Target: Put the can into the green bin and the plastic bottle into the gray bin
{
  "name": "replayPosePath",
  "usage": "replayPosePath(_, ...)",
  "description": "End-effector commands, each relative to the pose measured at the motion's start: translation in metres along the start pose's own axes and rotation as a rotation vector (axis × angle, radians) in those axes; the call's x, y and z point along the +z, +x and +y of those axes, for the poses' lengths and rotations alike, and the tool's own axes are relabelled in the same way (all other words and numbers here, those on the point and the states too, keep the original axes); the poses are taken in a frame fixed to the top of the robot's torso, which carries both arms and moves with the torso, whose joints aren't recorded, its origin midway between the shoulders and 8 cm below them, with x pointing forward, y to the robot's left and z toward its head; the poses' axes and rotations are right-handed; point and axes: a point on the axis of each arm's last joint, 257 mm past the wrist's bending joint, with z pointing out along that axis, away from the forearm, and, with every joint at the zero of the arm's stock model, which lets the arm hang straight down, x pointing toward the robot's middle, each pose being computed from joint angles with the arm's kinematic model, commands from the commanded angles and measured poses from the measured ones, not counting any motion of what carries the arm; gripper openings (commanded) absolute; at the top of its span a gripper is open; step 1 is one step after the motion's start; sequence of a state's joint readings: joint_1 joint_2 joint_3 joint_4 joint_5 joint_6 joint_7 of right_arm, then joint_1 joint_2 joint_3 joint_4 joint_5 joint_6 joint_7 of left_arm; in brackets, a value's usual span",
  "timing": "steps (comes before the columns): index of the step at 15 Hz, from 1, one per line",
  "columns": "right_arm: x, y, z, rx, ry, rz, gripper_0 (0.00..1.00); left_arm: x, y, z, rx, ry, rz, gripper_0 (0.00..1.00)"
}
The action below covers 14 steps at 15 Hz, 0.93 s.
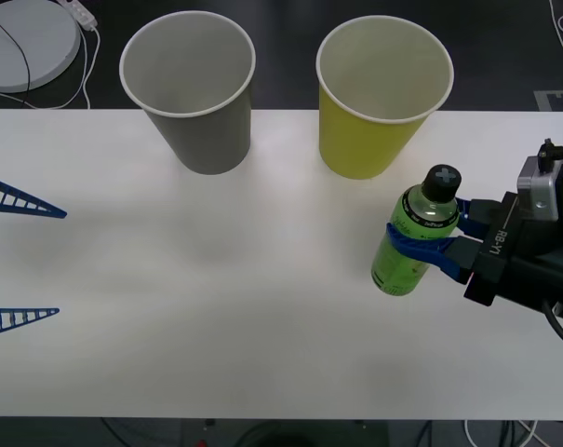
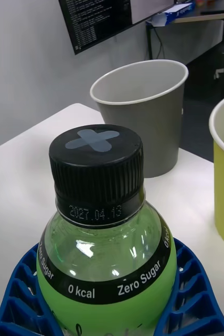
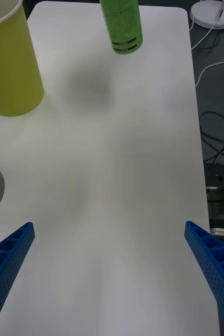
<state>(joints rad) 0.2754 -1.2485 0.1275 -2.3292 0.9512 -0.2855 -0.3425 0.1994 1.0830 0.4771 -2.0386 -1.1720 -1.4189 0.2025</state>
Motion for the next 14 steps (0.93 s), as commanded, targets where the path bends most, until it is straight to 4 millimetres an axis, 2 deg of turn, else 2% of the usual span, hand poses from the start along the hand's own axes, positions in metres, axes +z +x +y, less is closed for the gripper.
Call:
replayPosePath(1,0.003,-0.013,0.008,-0.008,-0.032,0.005,0.00,0.000,0.000,0.000,0.000,0.000,0.000,1.00)
replayPosePath(5,0.008,-0.030,0.016,-0.001,-0.062,0.012,0.00,0.000,0.000,0.000,0.000,0.000,0.000,1.00)
replayPosePath(10,0.014,-0.046,0.024,0.092,-0.108,0.048,0.00,0.000,0.000,0.000,0.000,0.000,0.000,1.00)
replayPosePath(14,0.020,-0.060,0.025,0.098,-0.129,0.093,0.00,0.000,0.000,0.000,0.000,0.000,0.000,1.00)
